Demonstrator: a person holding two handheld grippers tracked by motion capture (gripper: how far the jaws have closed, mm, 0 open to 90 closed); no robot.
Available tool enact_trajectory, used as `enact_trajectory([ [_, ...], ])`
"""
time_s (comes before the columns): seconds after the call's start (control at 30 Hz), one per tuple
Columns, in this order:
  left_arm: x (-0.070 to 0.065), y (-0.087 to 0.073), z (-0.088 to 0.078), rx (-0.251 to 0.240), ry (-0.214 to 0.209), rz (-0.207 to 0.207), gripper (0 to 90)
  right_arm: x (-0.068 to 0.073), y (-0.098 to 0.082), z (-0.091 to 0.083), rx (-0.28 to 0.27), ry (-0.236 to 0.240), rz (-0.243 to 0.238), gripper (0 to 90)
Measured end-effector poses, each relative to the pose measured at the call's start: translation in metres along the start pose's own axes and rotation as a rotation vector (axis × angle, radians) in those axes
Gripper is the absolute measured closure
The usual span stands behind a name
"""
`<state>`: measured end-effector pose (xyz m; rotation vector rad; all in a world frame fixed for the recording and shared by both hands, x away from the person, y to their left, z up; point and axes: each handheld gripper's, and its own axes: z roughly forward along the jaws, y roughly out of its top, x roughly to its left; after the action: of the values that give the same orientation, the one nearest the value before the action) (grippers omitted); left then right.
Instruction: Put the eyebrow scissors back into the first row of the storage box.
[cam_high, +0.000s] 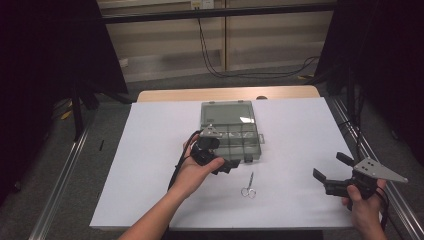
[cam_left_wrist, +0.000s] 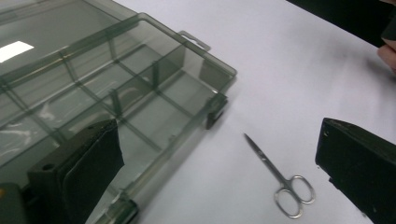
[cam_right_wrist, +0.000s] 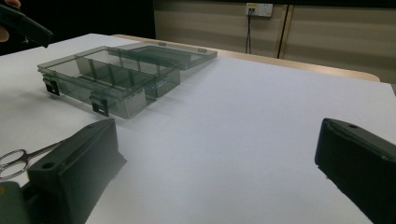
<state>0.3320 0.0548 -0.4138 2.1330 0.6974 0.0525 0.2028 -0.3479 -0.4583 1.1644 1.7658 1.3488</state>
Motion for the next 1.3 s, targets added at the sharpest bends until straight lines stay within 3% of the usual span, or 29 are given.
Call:
enact_trajectory([
  [0.13,-0.011,-0.001,0.001,0.020,0.030,0.028,1.6,-0.002,-0.002,-0.002,-0.001,-0.007,0.006,0.0],
  [0.3,-0.022,-0.001,0.003,0.014,0.004,0.031,3.0,-0.004,-0.005,-0.003,-0.004,-0.007,0.011,0.0],
  [0.53,-0.037,0.000,0.007,0.048,-0.022,0.062,4.3,-0.002,-0.006,0.000,-0.001,0.011,0.011,0.0],
  [0.73,-0.044,-0.002,0.014,0.061,-0.062,0.066,4.6,0.001,-0.005,0.001,-0.003,0.016,0.000,0.2],
  [0.93,-0.048,-0.003,0.019,0.081,-0.070,0.068,7.1,0.001,-0.005,0.001,-0.006,0.020,-0.004,0.3],
  [1.3,-0.055,-0.005,0.028,0.152,-0.051,0.080,23.5,-0.001,-0.005,0.000,-0.010,0.014,-0.002,0.4],
])
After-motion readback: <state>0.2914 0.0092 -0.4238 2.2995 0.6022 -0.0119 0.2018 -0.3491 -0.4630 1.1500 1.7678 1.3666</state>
